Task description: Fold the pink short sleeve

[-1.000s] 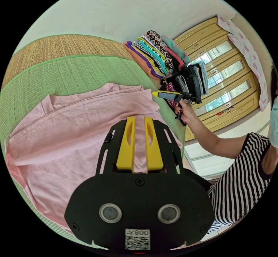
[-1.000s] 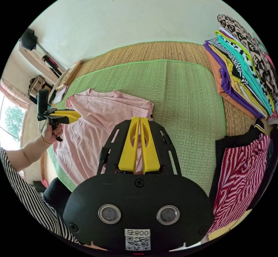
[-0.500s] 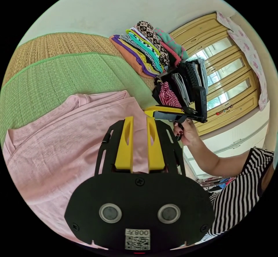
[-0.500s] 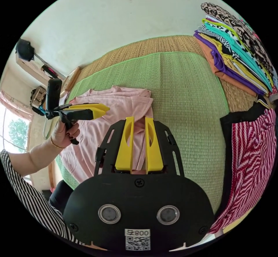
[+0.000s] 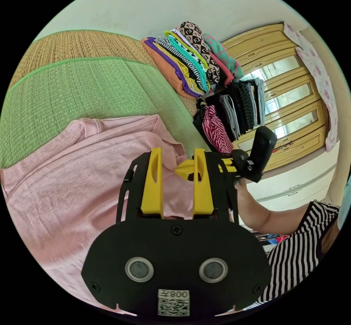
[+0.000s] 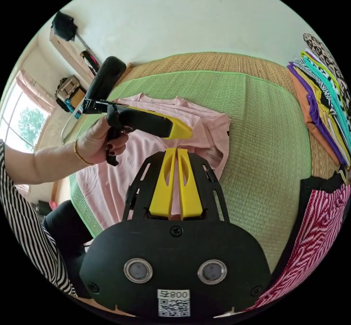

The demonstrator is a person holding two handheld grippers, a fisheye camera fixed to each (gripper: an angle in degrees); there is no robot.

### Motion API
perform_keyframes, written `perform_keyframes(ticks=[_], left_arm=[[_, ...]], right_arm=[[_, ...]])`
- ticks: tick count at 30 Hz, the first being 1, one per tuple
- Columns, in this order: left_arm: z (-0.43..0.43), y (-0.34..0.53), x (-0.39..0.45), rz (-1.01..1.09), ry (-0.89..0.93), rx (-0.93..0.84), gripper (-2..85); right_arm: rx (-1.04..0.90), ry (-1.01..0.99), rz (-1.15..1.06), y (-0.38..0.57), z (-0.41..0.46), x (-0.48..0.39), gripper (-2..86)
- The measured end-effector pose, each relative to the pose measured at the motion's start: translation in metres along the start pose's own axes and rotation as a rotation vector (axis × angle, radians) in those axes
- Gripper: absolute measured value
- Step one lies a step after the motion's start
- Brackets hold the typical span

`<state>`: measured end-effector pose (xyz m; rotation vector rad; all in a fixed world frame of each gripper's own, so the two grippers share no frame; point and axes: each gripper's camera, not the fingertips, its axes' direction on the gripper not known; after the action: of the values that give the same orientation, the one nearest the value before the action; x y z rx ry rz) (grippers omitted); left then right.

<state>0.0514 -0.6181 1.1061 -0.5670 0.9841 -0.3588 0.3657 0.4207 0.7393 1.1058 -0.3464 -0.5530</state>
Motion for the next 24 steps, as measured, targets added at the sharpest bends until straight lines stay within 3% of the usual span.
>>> perform_keyframes(ticks=[5, 12, 17, 24], left_arm=[[0.019, -0.010, 0.000, -0.034, -0.156, -0.060, 1.8], [0.012, -0.009, -0.016, -0.103, -0.056, 0.033, 0.4], [0.014, -0.012, -0.020, -0.119, -0.030, 0.036, 0.2], [0.015, -0.016, -0.020, -0.100, -0.030, 0.020, 0.2]], right_arm=[[-0.069, 0.113, -0.098, 0.002, 0.016, -0.027, 2.0], [0.018, 0.322, -0.038, 0.001, -0.002, -0.023, 4.8], [-0.108, 0.546, -0.128, -0.019, 0.040, -0.035, 7.6], [-0.046, 0.710, -0.014, -0.014, 0.030, -0.018, 2.1]])
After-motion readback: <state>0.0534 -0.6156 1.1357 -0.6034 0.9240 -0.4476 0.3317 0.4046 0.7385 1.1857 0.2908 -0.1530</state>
